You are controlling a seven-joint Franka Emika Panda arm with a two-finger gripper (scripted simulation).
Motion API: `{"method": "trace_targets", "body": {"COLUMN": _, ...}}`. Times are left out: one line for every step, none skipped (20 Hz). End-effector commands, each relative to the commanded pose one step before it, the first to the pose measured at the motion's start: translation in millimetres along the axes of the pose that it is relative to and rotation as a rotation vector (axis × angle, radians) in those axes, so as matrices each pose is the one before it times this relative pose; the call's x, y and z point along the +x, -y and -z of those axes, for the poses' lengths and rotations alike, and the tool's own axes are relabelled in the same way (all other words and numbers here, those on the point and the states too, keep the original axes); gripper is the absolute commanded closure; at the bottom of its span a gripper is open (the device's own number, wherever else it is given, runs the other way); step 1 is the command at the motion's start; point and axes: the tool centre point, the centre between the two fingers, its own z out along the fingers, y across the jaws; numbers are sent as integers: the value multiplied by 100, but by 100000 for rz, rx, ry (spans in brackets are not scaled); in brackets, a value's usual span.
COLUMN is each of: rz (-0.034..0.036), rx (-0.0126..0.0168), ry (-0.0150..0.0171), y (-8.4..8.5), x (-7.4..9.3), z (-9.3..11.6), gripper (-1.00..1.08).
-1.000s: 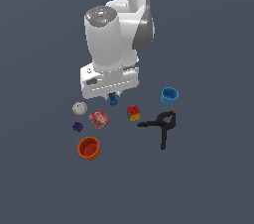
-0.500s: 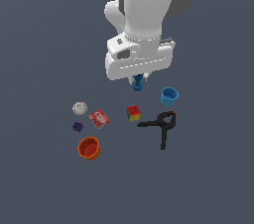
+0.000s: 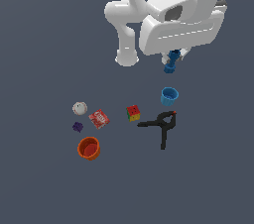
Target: Pick up a designated object from a clutter of objects.
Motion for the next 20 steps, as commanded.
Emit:
{"method": "trace_targets", "body": {"rz": -138, "rx": 123, "ry": 88, "y": 1637, "x": 670, "z": 1711, "gripper": 108}}
{"method": "trace_targets", "body": {"rz": 0, "rx": 0, "ry": 0, "y": 549, "x": 248, "z": 554, "gripper": 108}}
{"method": "trace_targets", "body": {"rz": -6, "rx": 46, "ry": -15, "y": 477, "x": 224, "z": 512, "gripper": 108}}
{"method": "trace_targets", "body": {"rz": 0, "rx": 0, "ry": 0, "y": 449, "x": 213, "z": 456, "gripper": 108}}
{"method": "trace_targets", "body": {"rz": 0, "rx": 0, "ry": 0, "y": 402, "x": 197, "z": 410, "gripper": 108}}
{"method": "trace_targets", "body": {"rz": -6, "rx": 45, "ry": -18, "y": 340, "x": 175, "z": 380, "gripper": 108}}
{"method": "trace_targets", "body": {"rz": 0, "rx": 0, "ry": 0, "y": 327, "x": 168, "z": 336, "gripper": 108}}
{"method": "trace_targets", "body": {"rz": 0, "rx": 0, "ry": 0, "y": 294, "x": 152, "z": 302, "gripper": 108}}
{"method": "trace_targets", "body": {"rz": 0, "rx": 0, "ry": 0, "y": 262, "x": 137, "z": 269, "gripper": 108}}
{"method": "trace_targets", "body": {"rz": 0, "rx": 0, "ry": 0, "y": 230, "x": 122, "z": 237, "gripper": 108}}
{"method": "trace_targets", "body": {"rz": -10, "rx": 43, "ry": -21, "y": 175, "x": 97, "z": 218, "gripper": 108}}
{"method": "trace_targets", "body": {"rz": 0, "rx": 0, "ry": 0, "y": 169, "x": 92, "z": 175, "gripper": 108}}
{"method": "trace_targets", "body": {"rz": 0, "rx": 0, "ry": 0, "y": 138, "x": 78, "z": 144, "gripper": 108}}
{"method": "trace_targets", "body": {"rz": 0, "rx": 0, "ry": 0, "y": 108, "x": 65, "z": 115, "gripper": 108}}
{"method": "trace_targets", "body": {"rz": 0, "rx": 0, "ry": 0, "y": 77, "x": 52, "z": 85, "gripper": 108}}
{"method": "trace_targets", "body": {"rz": 0, "rx": 0, "ry": 0, "y": 47, "x": 39, "z": 56, "gripper": 108}}
{"method": "trace_targets", "body": {"rz": 0, "rx": 0, "ry": 0, "y": 17, "x": 26, "z": 27, "gripper": 108}}
{"method": "trace_targets", "body": {"rz": 0, "rx": 0, "ry": 0, "y": -12, "x": 13, "z": -2, "gripper": 108}}
{"method": "trace_targets", "body": {"rz": 0, "rx": 0, "ry": 0, "y": -39, "x": 0, "z": -28, "gripper": 108}}
{"method": "trace_targets", "body": {"rz": 0, "rx": 0, "ry": 0, "y": -21, "x": -3, "z": -17, "gripper": 108}}
